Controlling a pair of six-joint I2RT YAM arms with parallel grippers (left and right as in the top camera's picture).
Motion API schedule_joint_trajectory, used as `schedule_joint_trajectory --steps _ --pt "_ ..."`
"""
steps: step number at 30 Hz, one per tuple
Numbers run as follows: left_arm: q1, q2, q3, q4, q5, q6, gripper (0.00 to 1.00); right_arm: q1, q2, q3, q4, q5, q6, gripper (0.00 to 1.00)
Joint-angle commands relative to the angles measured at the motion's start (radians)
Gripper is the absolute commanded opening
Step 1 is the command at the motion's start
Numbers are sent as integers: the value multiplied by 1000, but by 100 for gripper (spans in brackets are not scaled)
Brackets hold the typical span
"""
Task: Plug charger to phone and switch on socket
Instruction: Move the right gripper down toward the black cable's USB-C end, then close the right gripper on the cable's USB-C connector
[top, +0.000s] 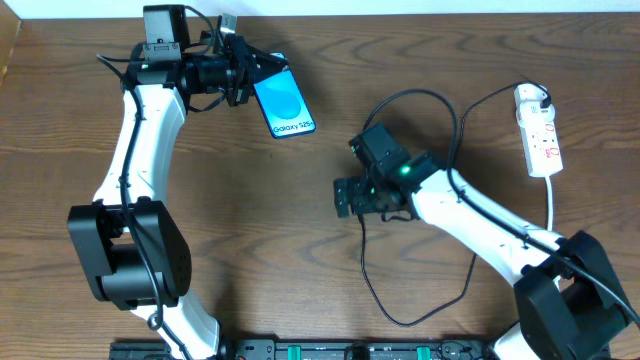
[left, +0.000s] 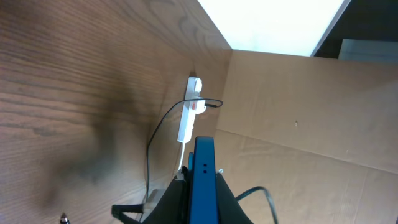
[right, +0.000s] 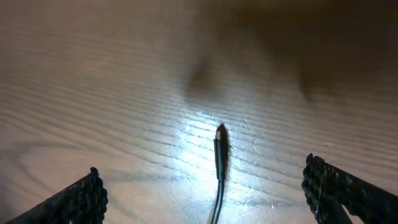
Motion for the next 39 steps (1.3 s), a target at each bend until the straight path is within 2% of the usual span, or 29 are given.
schedule_joint_trajectory --steps 1,6,9,11,18,24,27,31,33,39 --pt "4 -15 -7 0 27 20 7 18 2 -63 33 41 13 99" --pt "4 -15 -7 1 27 20 7 18 7 -105 71 32 21 97" --pt "4 -15 -7 0 27 20 7 19 8 -105 70 32 20 73" --pt "4 -15 -7 0 27 20 7 21 18 -105 70 32 19 69" --pt "4 -15 -7 0 28 20 7 30 105 -87 63 -21 -4 72" --pt "4 -15 -7 0 28 20 7 53 119 -56 32 -19 -4 67" --pt "4 -15 -7 -1 28 20 7 66 119 -50 25 -10 -3 56" --pt "5 -15 -7 -22 28 40 7 67 120 -48 14 -9 -3 29" --pt "5 -15 -7 -27 28 59 8 67 120 -49 15 -9 -2 24" --pt "5 -15 -7 -36 28 61 7 67 121 -48 25 1 6 26"
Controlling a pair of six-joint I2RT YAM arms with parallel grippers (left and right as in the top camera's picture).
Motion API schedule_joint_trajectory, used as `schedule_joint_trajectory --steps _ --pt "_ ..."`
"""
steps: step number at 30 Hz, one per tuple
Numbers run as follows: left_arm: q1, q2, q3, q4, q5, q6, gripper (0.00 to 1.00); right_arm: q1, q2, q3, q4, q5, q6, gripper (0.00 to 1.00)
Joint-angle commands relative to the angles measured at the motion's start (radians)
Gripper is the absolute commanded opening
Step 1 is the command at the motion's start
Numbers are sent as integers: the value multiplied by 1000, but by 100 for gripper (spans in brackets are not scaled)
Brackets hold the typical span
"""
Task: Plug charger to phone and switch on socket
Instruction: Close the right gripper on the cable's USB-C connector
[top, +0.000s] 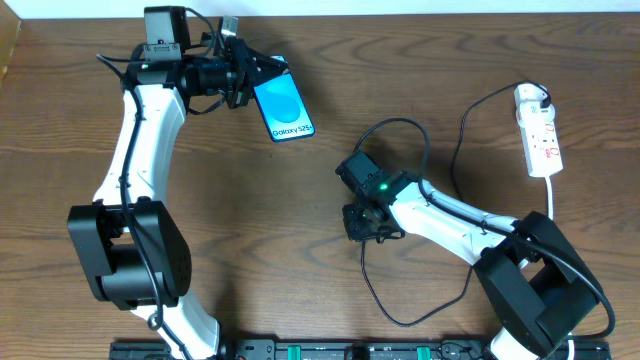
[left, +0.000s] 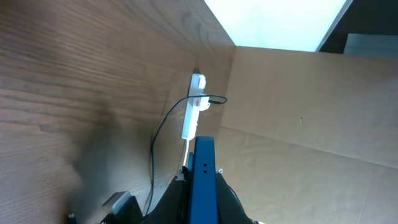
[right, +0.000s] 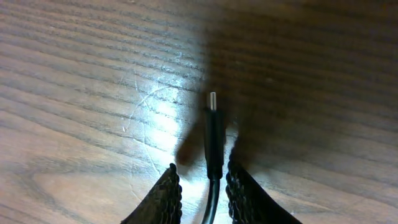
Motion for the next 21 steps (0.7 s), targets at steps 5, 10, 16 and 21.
schedule_joint_trajectory --steps 5,10,16,21 --pt "5 -15 -6 -2 28 17 7 4 16 24 12 27 13 25" --pt "5 -15 -6 -2 28 17 7 4 54 46 -10 30 20 21" --pt "5 -15 -6 -2 28 17 7 4 134 130 -85 31 19 15" --pt "5 -15 -6 -2 28 17 8 4 146 145 -99 30 19 13"
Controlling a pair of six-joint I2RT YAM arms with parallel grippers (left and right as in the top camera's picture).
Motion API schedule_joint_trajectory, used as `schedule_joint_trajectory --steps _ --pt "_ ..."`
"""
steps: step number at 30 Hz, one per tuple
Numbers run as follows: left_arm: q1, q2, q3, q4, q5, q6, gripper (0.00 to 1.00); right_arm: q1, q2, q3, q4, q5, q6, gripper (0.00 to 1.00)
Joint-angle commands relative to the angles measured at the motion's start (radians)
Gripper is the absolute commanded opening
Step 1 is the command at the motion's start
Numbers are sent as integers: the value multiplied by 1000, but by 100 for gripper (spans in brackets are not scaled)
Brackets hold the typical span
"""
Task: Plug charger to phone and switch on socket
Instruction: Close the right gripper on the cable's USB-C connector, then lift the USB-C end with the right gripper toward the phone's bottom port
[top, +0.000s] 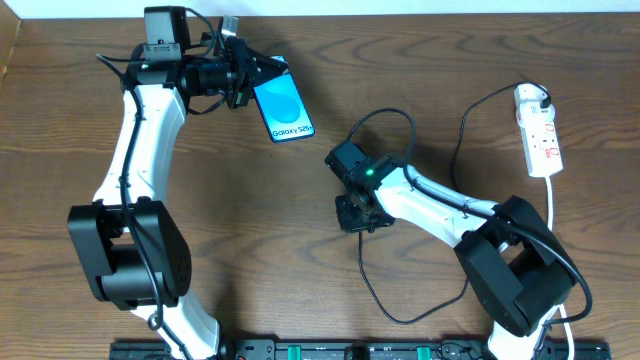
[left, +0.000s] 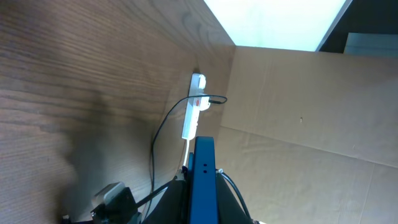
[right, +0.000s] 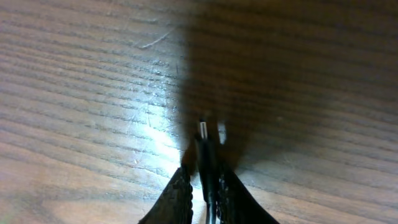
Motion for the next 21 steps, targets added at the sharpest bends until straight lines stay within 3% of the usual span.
schedule_joint_trajectory --steps 1,5,12,17,21 --pt "4 -15 -6 -1 28 14 7 4 39 2 -1 11 9 11" --pt "4 -15 -6 0 28 14 7 -1 39 2 -2 8 9 1" --pt "5 -15 -6 13 27 5 7 -45 39 17 -9 -53 -19 1" --pt "5 -15 -6 116 28 -94 8 -120 27 46 58 -317 -154 1" --pt "5 -15 -6 215 28 -169 7 -182 21 48 199 -674 -258 1"
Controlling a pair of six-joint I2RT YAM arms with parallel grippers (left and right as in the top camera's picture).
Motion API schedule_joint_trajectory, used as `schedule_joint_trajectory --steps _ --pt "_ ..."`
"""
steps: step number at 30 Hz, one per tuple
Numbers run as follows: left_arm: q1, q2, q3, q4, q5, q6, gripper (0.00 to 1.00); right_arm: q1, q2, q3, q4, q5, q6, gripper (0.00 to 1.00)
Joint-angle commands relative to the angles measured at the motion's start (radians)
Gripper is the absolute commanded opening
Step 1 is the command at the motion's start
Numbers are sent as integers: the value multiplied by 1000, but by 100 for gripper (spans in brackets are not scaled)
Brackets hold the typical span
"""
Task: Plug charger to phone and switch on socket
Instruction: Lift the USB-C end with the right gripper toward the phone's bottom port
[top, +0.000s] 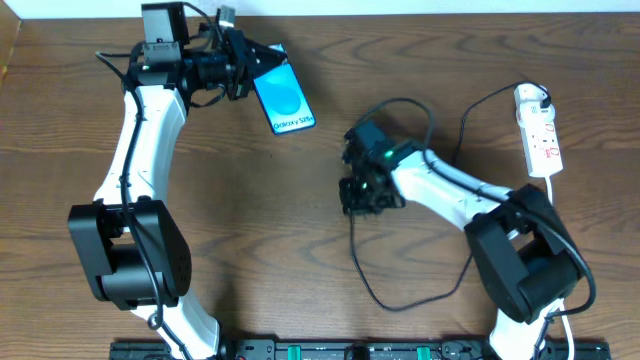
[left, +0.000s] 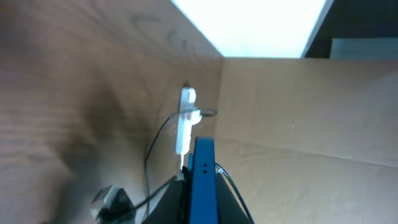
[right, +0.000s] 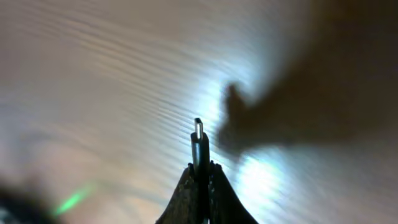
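Note:
My left gripper (top: 243, 62) is shut on the blue phone (top: 283, 97) and holds it above the table at the back left, screen up in the overhead view. The left wrist view shows the phone's blue edge (left: 203, 180) between the fingers. At mid table my right gripper (top: 360, 195) is shut on the black charger plug (right: 198, 144), whose metal tip sticks out past the fingertips above the wood. The black cable (top: 400, 285) loops across the table to the white socket strip (top: 538, 132) at the far right.
A brown cardboard wall (left: 298, 118) stands along the table's right side beyond the socket strip (left: 185, 121). Cable loops lie near my right arm and towards the front edge of the wooden table (top: 250, 250).
My right gripper has shut fully on the charger plug and holds it off the wood, a little further right. My left gripper has tilted the phone slightly at the back.
My right gripper was open over the plug lying on the table, while my left held the phone up at the back left. Then the fingers stood either side of the plug, then close around it. Now the plug is gripped and raised; the phone stays held.

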Motion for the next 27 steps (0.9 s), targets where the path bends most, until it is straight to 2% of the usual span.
schedule_joint_trajectory --steps 1,3,9,11,16,27 --pt "5 -15 5 67 29 -100 7 -55 4 26 94 -421 -134 1" --pt "5 -15 5 131 29 -147 7 -100 4 26 192 -608 -147 1" --pt "5 -15 5 296 29 -236 7 -167 4 26 382 -837 -131 1" --pt "5 -15 5 401 29 -292 7 -190 4 26 502 -916 -74 1" --pt "5 -15 5 570 33 -358 7 -206 4 26 674 -969 49 1" --pt "5 -15 5 662 65 -356 7 -206 4 26 1239 -1051 502 1"
